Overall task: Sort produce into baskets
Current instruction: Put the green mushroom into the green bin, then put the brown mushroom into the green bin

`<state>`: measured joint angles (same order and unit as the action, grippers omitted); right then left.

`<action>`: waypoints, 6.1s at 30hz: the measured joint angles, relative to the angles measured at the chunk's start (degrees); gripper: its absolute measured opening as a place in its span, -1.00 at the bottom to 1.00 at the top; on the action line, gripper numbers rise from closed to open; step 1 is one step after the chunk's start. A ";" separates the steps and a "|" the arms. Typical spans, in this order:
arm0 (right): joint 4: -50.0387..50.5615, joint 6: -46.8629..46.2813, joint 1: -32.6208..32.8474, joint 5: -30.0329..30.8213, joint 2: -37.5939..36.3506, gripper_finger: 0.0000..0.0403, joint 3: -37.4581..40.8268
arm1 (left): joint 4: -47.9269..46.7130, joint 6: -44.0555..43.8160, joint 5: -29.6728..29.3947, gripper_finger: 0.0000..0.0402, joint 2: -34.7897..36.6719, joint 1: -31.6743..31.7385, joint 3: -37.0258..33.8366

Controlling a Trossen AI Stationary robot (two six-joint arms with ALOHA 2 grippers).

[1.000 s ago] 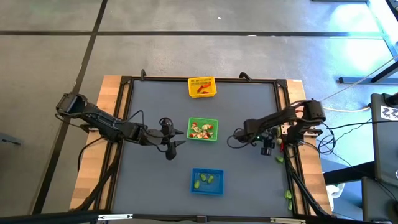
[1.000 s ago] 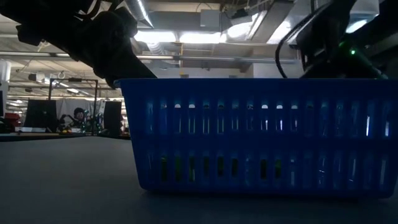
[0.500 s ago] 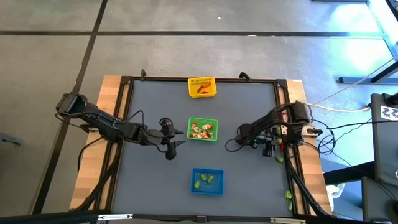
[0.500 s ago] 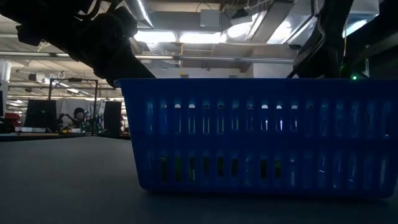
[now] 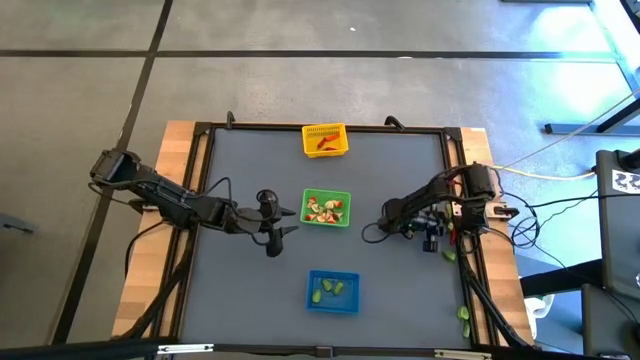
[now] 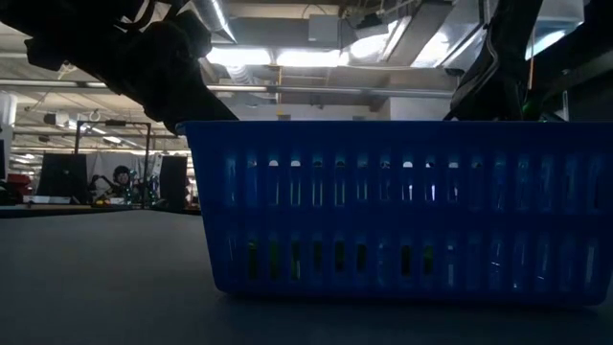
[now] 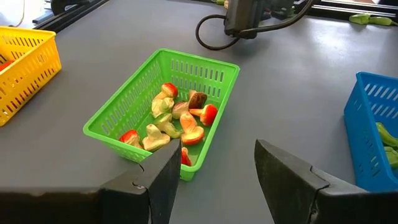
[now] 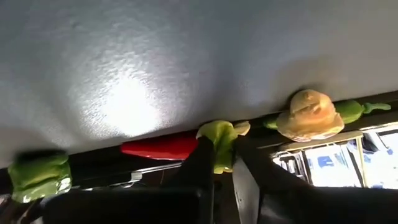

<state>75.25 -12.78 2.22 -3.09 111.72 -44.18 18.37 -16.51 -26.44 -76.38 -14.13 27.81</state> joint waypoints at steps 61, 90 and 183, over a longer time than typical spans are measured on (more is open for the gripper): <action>-41.87 6.81 0.00 14.09 -7.76 -0.80 -32.54 | -22.30 -1.57 -0.39 0.00 17.68 -1.09 -0.28; -2.91 6.47 0.00 12.52 -18.19 0.06 -35.00 | -22.40 -0.07 -0.39 0.00 17.70 -1.07 -0.28; -19.66 2.66 -6.13 9.09 -19.52 -0.96 -29.80 | -22.61 -1.09 -0.63 0.00 19.79 0.42 -0.26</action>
<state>55.59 -10.12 -3.91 6.00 92.21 -73.98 -4.24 -17.61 -27.07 -56.59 -13.72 27.55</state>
